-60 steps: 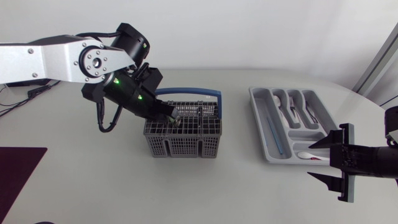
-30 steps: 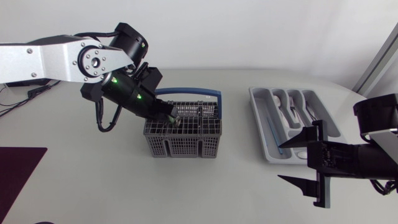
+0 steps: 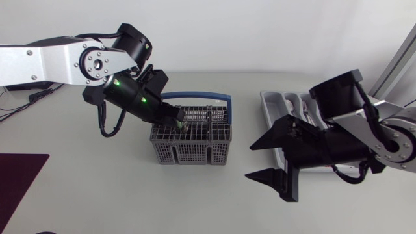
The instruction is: Unload the cutlery basket into the drawer organizer.
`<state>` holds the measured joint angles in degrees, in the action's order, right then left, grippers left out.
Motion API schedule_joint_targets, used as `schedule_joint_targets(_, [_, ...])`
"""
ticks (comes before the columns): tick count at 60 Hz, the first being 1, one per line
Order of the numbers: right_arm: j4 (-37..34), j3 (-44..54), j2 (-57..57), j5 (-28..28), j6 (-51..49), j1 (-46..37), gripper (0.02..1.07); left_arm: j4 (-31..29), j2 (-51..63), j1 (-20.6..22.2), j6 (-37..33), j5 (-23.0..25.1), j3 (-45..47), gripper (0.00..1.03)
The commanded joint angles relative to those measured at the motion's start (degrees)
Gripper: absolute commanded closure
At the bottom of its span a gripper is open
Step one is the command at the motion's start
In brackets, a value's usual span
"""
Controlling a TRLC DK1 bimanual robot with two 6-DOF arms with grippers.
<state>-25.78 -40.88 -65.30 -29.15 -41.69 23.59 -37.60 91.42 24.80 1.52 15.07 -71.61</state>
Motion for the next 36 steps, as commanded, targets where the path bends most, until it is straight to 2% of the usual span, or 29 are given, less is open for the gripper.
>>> schedule_joint_targets(1, [1.4,-2.2,-2.6,0.2,5.5,2.2,0.17,0.1,-1.1,-1.1,1.0,1.2,1.1,0.87])
schedule_joint_targets(36, [9.3,-9.4,-14.8,1.5,17.2,9.5,0.17,-0.8,-0.9,-3.5,1.1,5.9,-0.3,0.87])
